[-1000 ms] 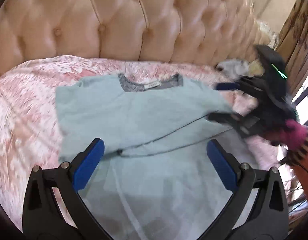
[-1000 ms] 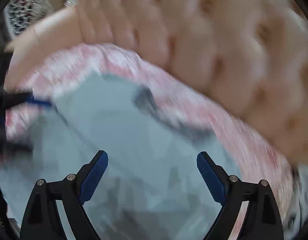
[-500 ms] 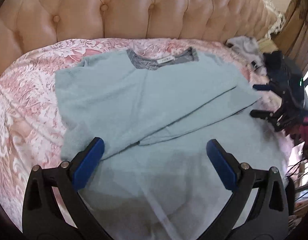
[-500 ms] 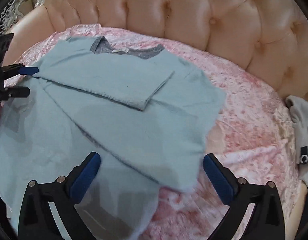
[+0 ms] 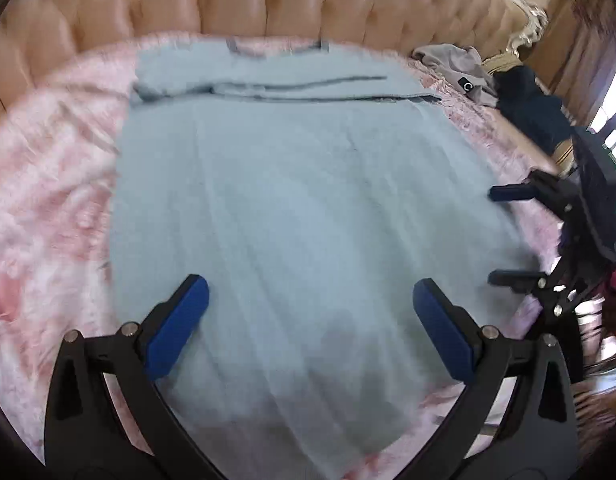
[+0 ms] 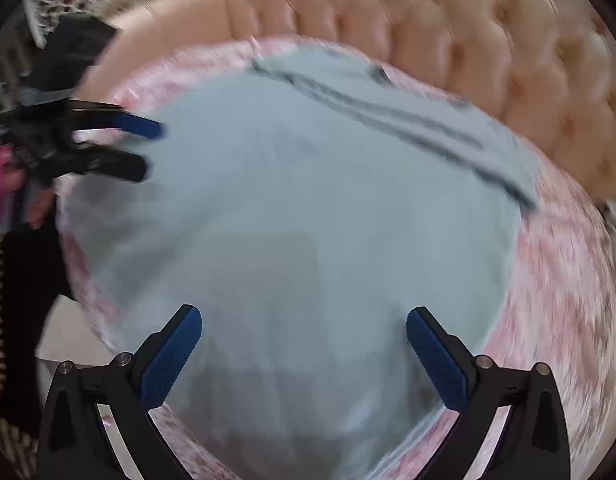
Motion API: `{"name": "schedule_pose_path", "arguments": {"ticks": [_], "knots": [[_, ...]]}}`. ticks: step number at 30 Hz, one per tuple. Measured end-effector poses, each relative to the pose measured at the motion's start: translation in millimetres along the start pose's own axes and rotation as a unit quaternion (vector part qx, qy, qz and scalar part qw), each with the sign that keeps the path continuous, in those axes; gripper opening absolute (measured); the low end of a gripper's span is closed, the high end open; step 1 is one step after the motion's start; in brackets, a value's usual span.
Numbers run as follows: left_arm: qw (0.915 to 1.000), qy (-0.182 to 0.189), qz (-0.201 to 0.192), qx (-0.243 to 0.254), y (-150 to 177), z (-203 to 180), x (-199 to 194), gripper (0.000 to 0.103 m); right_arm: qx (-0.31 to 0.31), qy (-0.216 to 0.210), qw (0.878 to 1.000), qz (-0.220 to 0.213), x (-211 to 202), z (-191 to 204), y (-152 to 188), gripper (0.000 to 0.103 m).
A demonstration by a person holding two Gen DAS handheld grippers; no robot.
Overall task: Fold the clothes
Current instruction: 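Release the shirt and move both open grippers above the folded shirt, then move the open right gripper to the folded shirt's hem edge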
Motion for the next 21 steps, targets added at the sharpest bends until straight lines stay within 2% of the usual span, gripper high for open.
{"name": "schedule_pose_path", "arguments": {"ticks": [2,5,8,12,16,19,21], "knots": [[0.9994,-0.034,0.003,0.01,5,1,1,0.102,-0.015,0.035,0.999,-0.006,-2,2,10,0.103],[0.9956,-0.087,0.014,0.033,15,6,-1,0.102,0.003,0.042,0.999,-0.008,-7,-4,19,0.103],[0.9923,-0.107,0.027,0.056,27,10,-6,0.102,0.007,0.049,0.999,-0.007,-10,-8,26,0.103],[0.9913,-0.109,0.037,0.064,33,4,-19,0.102,0.022,0.052,0.998,0.008,-17,-10,26,0.103],[0.9951,-0.08,0.001,0.057,35,-22,-42,0.103,0.047,0.033,0.998,-0.036,-53,2,21,0.103],[0.9941,-0.071,0.036,0.074,53,-35,-22,0.103,-0.007,-0.006,0.999,-0.044,-58,51,19,0.103],[0.9906,-0.075,0.068,0.092,67,-39,-3,0.102,-0.047,-0.003,0.999,-0.014,-40,77,28,0.103]]}}
Point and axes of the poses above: each gripper's, at about its wrist camera, not at the fingertips, and x roughly the way its jaws point, z to its left, y to its underside, the point moved 5 cm from there along x, roughly the way its jaws point, and after that the axes turned 14 degrees about y, right-handed, at the moved point
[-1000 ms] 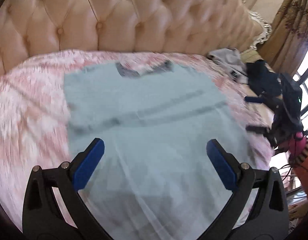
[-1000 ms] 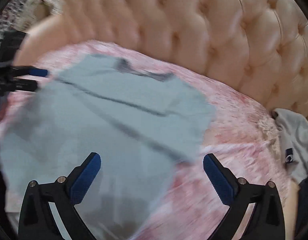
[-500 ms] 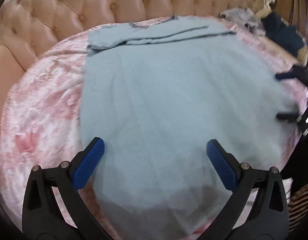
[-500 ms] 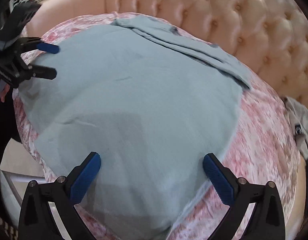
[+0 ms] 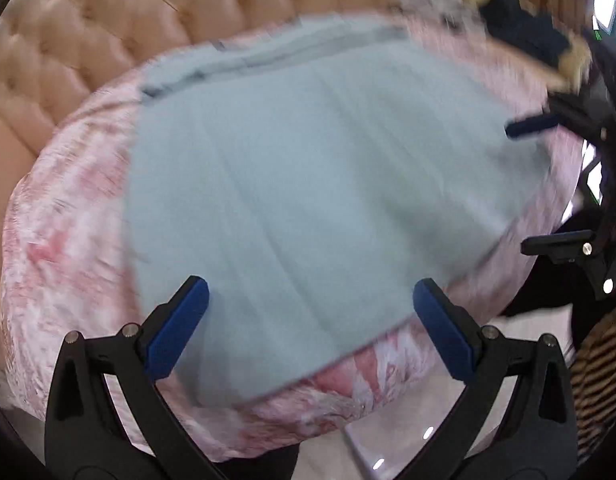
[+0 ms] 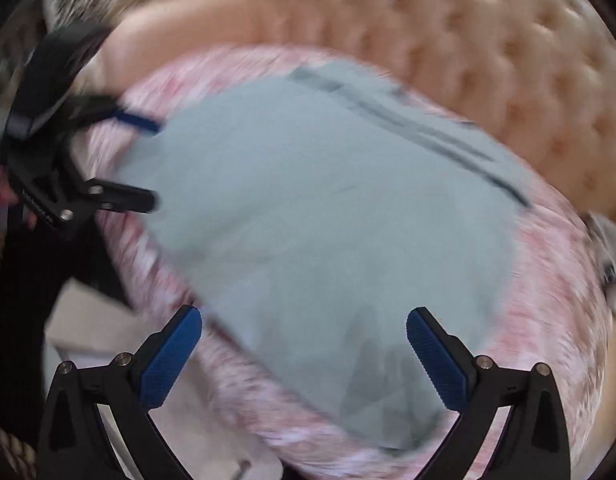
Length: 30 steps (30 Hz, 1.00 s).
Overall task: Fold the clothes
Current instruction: 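Move the open right gripper to the folded shirt's hem edge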
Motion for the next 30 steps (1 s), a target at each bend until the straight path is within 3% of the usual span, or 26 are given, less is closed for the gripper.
{"name": "schedule_pose_path", "arguments": {"ticks": [3,9,12,15,18,20,23,25,27,28,29,30], "knots": [[0.9987,-0.033,0.01,0.037,8,-4,8,0.102,-0.006,0.015,1.0,0.012,14,4,10,0.103],[0.9998,-0.017,0.005,0.013,15,16,-5,0.102,0.005,0.02,1.0,0.013,6,-14,28,0.103],[1.0,0.001,0.004,0.003,20,22,-12,0.102,0.045,0.001,0.999,0.012,1,-29,35,0.103],[0.9997,0.018,0.006,-0.017,21,19,-21,0.102,0.123,-0.04,0.992,-0.005,-19,-55,42,0.103],[0.998,0.019,-0.01,-0.059,23,29,-40,0.102,0.22,-0.039,0.974,-0.03,-43,-93,58,0.103],[0.9944,0.028,-0.051,-0.088,21,34,-64,0.102,0.291,-0.031,0.956,-0.031,-53,-120,74,0.103],[0.9828,0.061,-0.122,-0.124,7,34,-95,0.102,0.372,-0.023,0.927,-0.037,-55,-149,87,0.103],[0.9751,0.074,-0.152,-0.144,-3,37,-103,0.102,0.398,-0.027,0.916,-0.04,-51,-153,86,0.1],[0.9662,0.081,-0.165,-0.181,-13,52,-100,0.103,0.395,-0.023,0.918,-0.031,-41,-146,80,0.087],[0.9613,0.086,-0.159,-0.208,-13,61,-95,0.102,0.388,-0.018,0.921,-0.022,-34,-140,76,0.055],[0.9564,0.089,-0.154,-0.232,-11,69,-89,0.102,0.381,-0.014,0.924,-0.014,-27,-134,72,0.012],[0.9533,0.088,-0.15,-0.246,-7,73,-86,0.102,0.377,-0.01,0.926,-0.004,-20,-129,72,0.0]]}}
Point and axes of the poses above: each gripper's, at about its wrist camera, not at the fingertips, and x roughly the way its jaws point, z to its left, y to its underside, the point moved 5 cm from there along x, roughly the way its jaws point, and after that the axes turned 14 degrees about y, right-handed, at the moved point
